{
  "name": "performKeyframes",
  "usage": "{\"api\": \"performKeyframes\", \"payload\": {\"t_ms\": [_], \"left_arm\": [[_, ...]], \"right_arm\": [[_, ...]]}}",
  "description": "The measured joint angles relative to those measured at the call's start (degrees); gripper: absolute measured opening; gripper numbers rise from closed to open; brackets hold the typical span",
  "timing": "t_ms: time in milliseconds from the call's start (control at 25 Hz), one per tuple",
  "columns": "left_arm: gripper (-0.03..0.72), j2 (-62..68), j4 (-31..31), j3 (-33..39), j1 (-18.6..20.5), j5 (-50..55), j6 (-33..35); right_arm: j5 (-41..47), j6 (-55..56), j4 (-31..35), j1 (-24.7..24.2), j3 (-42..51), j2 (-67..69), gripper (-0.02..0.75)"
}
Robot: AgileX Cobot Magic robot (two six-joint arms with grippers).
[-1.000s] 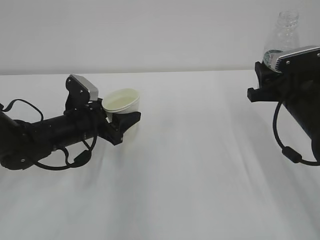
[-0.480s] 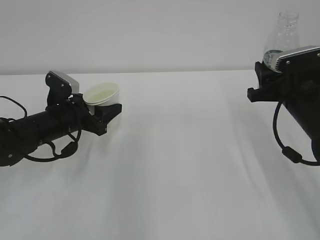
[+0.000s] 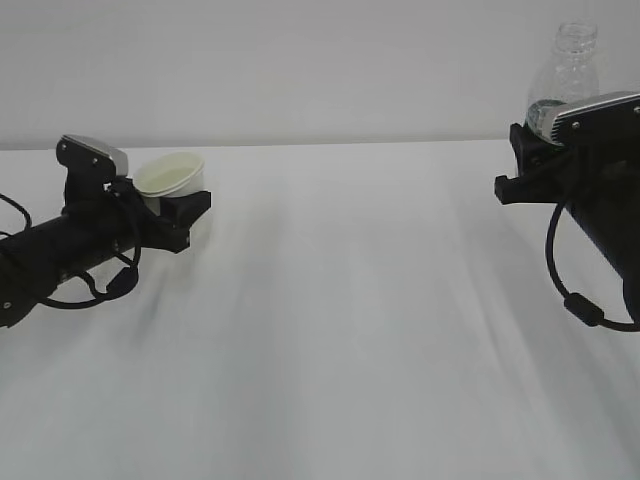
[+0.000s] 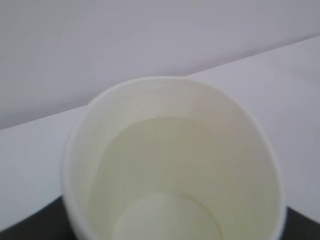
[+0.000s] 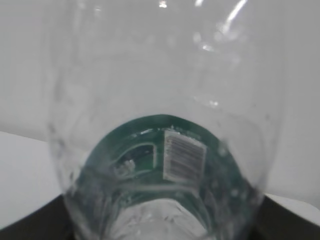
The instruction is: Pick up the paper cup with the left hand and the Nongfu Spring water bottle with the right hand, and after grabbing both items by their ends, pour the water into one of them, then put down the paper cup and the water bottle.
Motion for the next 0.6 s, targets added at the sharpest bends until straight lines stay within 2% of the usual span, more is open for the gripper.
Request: {"api": "performKeyframes", "payload": {"t_ms": [600], "left_arm": [[0.43,0.0,-7.1,0.0,4.3,1.1,3.1]], "right_arm": [[0.0,0.0,0.0,0.0,0.0,0.0,0.407]]}}
